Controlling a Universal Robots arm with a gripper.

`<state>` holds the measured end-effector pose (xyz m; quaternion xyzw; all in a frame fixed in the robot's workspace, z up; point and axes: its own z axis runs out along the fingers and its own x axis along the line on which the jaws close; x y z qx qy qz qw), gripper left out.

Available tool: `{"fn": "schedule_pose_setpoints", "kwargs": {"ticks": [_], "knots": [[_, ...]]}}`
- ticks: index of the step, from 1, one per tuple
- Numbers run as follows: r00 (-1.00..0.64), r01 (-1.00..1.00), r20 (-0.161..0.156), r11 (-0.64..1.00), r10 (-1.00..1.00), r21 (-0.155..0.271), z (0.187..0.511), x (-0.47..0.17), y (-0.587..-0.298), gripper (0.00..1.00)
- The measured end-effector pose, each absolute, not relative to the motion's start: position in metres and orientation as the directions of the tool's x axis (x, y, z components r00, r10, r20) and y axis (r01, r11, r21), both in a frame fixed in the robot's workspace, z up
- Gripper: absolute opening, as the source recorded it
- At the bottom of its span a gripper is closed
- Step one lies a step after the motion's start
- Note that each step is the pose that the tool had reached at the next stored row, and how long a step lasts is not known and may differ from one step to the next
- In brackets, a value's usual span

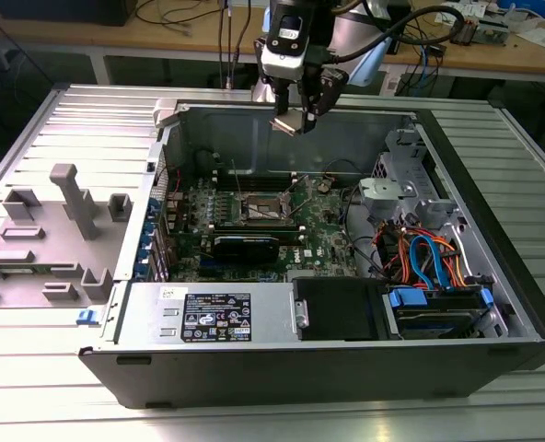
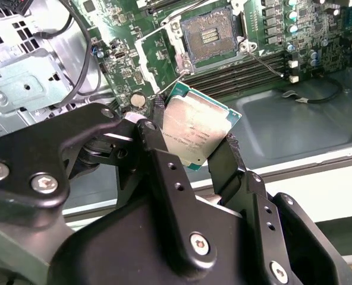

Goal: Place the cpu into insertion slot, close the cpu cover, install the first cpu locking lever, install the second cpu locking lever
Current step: 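Place the cpu into insertion slot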

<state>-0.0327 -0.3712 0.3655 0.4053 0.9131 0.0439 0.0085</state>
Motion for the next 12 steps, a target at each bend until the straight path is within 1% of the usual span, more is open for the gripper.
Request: {"fn": "schedule_pose_setpoints", "kwargs": {"ticks": [8, 12], "knots": [[-0.643, 0.764, 0.02, 0.639, 0.766, 0.087, 0.3643, -0.0327, -0.3712, 0.54], [-0.598, 0.8, 0.021, 0.594, 0.801, 0.085, 0.3619, -0.0327, -0.3712, 0.54]]}}
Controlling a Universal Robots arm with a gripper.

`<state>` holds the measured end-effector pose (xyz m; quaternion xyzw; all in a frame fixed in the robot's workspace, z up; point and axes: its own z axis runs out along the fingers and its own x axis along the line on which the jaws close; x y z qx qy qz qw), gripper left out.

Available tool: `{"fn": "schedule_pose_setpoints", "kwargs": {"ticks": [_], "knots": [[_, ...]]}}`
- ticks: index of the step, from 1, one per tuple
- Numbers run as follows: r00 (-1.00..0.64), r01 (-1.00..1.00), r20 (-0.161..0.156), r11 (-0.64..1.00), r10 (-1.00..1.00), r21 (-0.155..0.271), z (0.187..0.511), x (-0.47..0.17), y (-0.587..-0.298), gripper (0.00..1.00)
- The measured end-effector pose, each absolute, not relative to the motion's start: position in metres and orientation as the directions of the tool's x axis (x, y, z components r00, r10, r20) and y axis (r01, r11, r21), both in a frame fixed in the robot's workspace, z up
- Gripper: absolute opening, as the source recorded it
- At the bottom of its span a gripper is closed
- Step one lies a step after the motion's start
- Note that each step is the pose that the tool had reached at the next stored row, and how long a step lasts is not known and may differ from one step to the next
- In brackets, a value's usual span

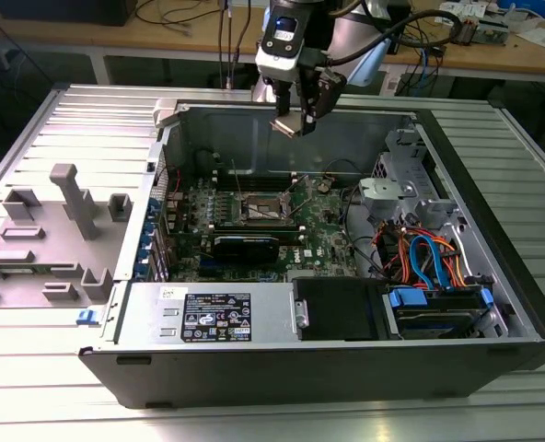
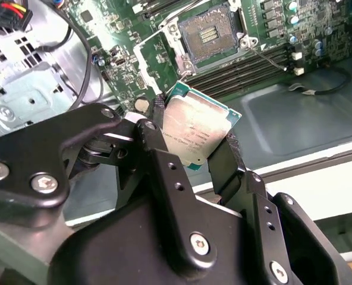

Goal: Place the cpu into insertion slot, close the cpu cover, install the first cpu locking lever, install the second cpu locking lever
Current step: 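Place the cpu into insertion slot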

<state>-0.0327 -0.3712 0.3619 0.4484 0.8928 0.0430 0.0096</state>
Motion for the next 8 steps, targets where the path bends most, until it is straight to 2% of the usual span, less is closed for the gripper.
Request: {"fn": "schedule_pose_setpoints", "kwargs": {"ticks": [8], "knots": [[-0.462, 0.885, 0.025, 0.459, 0.886, 0.08, 0.3572, -0.0327, -0.3712, 0.54]]}}
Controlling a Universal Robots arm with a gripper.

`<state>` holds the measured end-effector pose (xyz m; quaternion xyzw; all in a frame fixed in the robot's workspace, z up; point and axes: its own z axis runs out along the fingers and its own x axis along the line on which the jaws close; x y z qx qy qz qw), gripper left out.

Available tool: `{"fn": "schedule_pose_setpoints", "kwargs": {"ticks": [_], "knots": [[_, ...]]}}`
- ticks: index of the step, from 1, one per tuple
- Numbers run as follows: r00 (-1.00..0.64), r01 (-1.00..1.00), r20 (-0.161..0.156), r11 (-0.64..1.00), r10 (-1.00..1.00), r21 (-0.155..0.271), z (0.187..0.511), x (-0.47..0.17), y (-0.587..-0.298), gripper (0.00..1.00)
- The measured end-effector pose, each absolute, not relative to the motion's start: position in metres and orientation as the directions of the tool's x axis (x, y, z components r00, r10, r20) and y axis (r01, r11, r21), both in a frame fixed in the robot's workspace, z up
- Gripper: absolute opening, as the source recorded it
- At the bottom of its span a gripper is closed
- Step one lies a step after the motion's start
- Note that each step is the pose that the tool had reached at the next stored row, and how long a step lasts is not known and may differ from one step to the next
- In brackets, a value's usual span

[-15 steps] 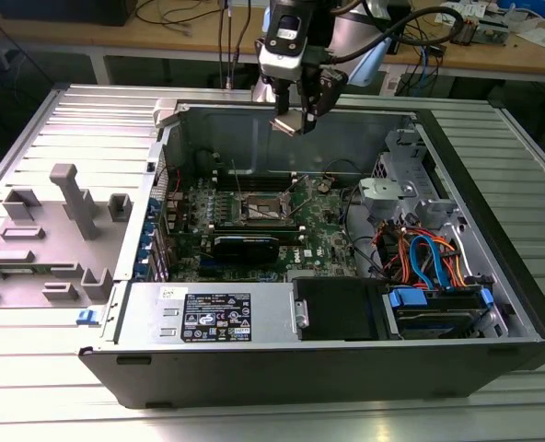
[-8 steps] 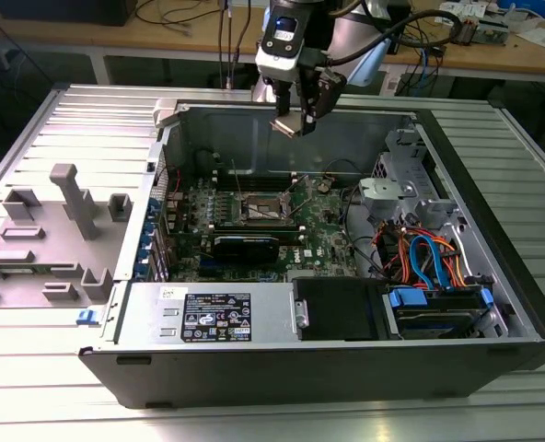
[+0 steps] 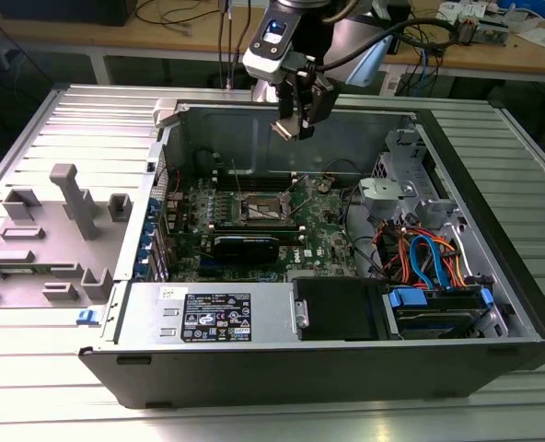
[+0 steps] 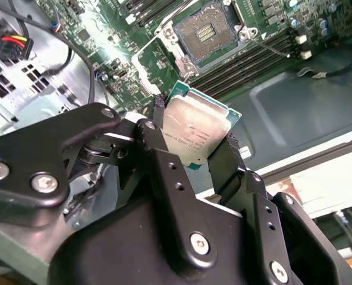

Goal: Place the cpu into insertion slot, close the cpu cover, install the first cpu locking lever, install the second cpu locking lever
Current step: 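Place the cpu into insertion slot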

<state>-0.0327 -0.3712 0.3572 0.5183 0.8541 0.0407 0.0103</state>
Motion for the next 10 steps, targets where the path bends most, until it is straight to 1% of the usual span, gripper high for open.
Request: {"fn": "schedule_pose_setpoints", "kwargs": {"ticks": [10], "knots": [[-0.379, 0.923, 0.026, 0.376, 0.925, 0.076, 0.3552, -0.0327, -0.3712, 0.54]]}}
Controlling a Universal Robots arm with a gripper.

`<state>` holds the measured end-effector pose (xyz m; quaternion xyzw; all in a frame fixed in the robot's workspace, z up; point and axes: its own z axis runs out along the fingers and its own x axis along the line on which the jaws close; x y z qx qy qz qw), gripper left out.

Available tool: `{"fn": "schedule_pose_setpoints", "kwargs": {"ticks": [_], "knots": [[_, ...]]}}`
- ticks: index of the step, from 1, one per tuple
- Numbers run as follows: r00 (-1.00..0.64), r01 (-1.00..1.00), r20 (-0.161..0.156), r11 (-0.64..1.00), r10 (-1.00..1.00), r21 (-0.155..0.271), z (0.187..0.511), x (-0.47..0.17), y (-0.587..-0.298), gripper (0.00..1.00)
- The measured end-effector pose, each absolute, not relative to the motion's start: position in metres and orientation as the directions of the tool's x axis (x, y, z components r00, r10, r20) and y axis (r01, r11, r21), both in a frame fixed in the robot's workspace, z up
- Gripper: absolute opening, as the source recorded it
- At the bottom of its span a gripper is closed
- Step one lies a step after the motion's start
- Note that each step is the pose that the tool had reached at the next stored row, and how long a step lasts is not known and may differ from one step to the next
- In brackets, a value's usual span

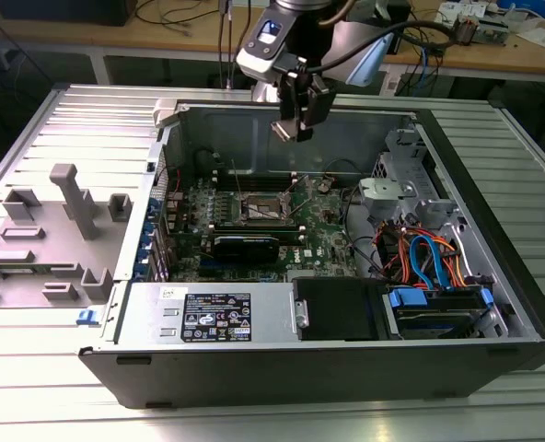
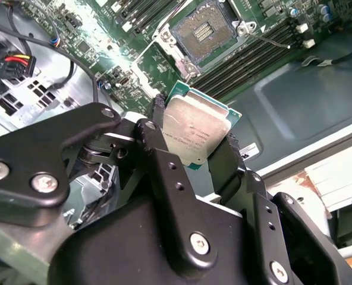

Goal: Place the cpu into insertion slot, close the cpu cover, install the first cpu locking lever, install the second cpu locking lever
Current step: 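Place the cpu into insertion slot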

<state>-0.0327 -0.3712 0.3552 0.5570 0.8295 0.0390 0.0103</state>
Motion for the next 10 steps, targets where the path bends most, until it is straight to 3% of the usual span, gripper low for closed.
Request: {"fn": "schedule_pose_setpoints", "kwargs": {"ticks": [10], "knots": [[-0.302, 0.952, 0.03, 0.3, 0.953, 0.066, 0.3519, -0.0332, -0.3714, 0.54]]}}
